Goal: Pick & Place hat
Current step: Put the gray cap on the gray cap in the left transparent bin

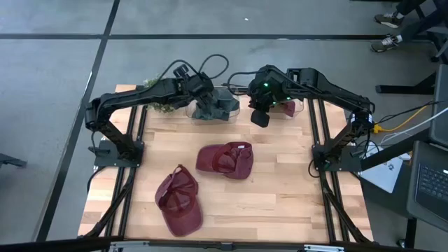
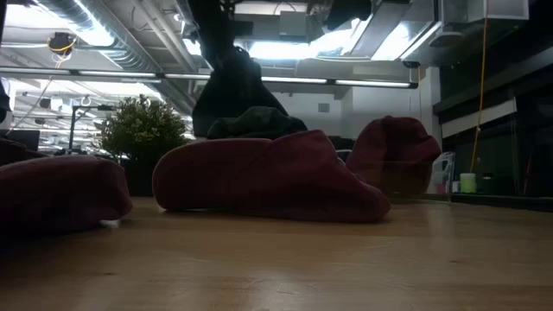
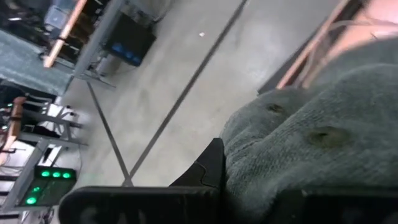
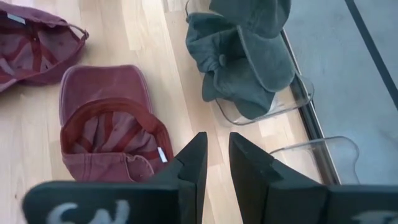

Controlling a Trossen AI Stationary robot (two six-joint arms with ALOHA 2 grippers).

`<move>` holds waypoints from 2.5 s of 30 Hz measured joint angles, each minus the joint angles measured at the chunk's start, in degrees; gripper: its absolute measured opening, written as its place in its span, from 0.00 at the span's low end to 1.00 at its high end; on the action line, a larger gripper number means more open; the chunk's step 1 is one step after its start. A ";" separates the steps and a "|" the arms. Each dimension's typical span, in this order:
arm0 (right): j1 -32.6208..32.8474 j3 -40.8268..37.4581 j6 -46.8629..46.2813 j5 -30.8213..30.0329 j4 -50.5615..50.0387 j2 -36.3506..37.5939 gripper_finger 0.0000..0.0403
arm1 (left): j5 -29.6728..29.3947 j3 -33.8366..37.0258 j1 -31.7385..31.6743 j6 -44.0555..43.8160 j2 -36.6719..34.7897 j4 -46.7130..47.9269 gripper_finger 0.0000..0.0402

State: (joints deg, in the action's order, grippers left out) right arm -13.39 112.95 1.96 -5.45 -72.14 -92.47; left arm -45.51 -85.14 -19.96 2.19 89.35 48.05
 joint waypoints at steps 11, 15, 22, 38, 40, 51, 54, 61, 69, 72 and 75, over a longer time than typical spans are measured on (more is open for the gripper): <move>0.00 0.00 -0.04 0.02 1.19 -0.02 0.17 | 3.73 -0.02 -2.23 -3.58 -0.42 1.86 0.01; 0.00 0.00 -0.09 0.02 1.20 -0.02 0.17 | 7.49 0.00 -2.28 -4.60 1.85 -1.02 0.01; 0.00 0.00 -0.02 0.02 1.99 -0.02 0.17 | 10.11 0.00 -2.28 -4.63 5.43 -7.68 0.01; 0.00 0.00 1.68 0.94 11.01 -0.03 0.17 | 12.58 0.00 -3.65 -9.68 4.57 -14.84 0.02; 0.00 0.00 1.69 0.96 12.91 -0.37 0.19 | 12.62 0.00 -3.81 -9.84 4.14 -14.85 0.02; -2.97 -0.04 -2.56 -1.52 12.79 -5.89 0.56 | 18.63 0.00 -3.79 -11.08 0.34 -13.00 0.01; -3.44 -0.04 -1.13 -1.96 13.83 -9.29 0.62 | 20.04 0.00 -3.79 -12.24 -0.15 -11.60 0.01; -1.33 -0.04 5.56 -9.47 17.04 -15.36 0.64 | 20.19 0.00 -3.79 -12.58 -0.17 -10.08 0.01; 0.31 -0.04 9.05 -11.52 22.20 -17.69 0.59 | 21.13 0.00 -3.79 -12.56 -0.17 -10.14 0.01; 0.24 -0.04 9.22 -11.67 22.69 -18.48 0.58 | 21.87 0.00 -3.79 -12.52 -0.17 -9.74 0.01; 0.02 -0.57 9.26 -11.26 23.24 -18.80 0.56 | 22.41 0.00 -3.79 -12.46 -0.27 -9.38 0.02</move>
State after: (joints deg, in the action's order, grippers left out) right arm -13.37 112.37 11.22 -16.71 -48.90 -111.26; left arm -23.10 -85.14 -23.75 -10.27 89.08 38.68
